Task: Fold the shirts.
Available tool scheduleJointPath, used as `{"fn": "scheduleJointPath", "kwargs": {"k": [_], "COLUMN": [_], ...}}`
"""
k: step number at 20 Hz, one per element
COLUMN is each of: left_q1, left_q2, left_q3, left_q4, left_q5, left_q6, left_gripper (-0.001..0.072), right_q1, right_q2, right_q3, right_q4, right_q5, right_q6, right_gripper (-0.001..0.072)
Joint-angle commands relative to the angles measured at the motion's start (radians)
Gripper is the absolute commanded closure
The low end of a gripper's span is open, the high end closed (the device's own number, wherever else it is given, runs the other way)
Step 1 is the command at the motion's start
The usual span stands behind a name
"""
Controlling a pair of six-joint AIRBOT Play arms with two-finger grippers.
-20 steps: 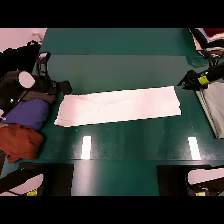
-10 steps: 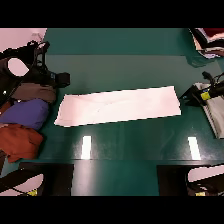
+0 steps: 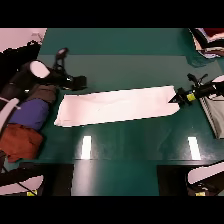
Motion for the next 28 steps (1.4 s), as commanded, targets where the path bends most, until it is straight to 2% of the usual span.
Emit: {"fn": "scheduleJointPath", "kwargs": {"k": [1,4,8,11,15,18,22,28], "left_q1": [-0.111,-0.188,-0.263,-0.279,-0.279,-0.257,-0.143,0.158], "left_q2": [-0.105,-0.238,-0.393,-0.453,-0.455,-0.451,-0.326,0.001], "left_q3": [0.03,0.133,0.261,0.31,0.31,0.333,0.359,0.359], "left_q4": [-0.012,-0.013,-0.013,-0.017,-0.011,-0.001,0.079,0.311], "left_q5": [0.057,0.053,0.041,0.011,-0.001,-0.059,-0.091,-0.19], "left_q6": [0.009,0.008,0.008,0.008,0.009,0.008,0.008,0.009], "left_gripper": [0.0687,0.0687,0.0687,0.0687,0.0687,0.0687,0.0687,0.0686], "right_q1": [0.044,0.086,0.18,0.28,0.406,0.481,0.576,0.828], "right_q2": [0.015,0.116,0.24,0.276,0.276,0.276,0.275,0.174], "right_q3": [0.107,0.188,0.269,0.348,0.416,0.427,0.427,0.428], "right_q4": [0.019,0.097,0.255,0.262,0.262,0.262,0.262,0.28], "right_q5": [0.114,0.14,0.079,0.052,-0.006,-0.058,-0.121,-0.306], "right_q6": [-0.016,-0.008,0.015,0.043,0.049,0.048,0.048,0.031], "right_gripper": [0.0689,0.0689,0.069,0.0689,0.069,0.069,0.0689,0.0689]}}
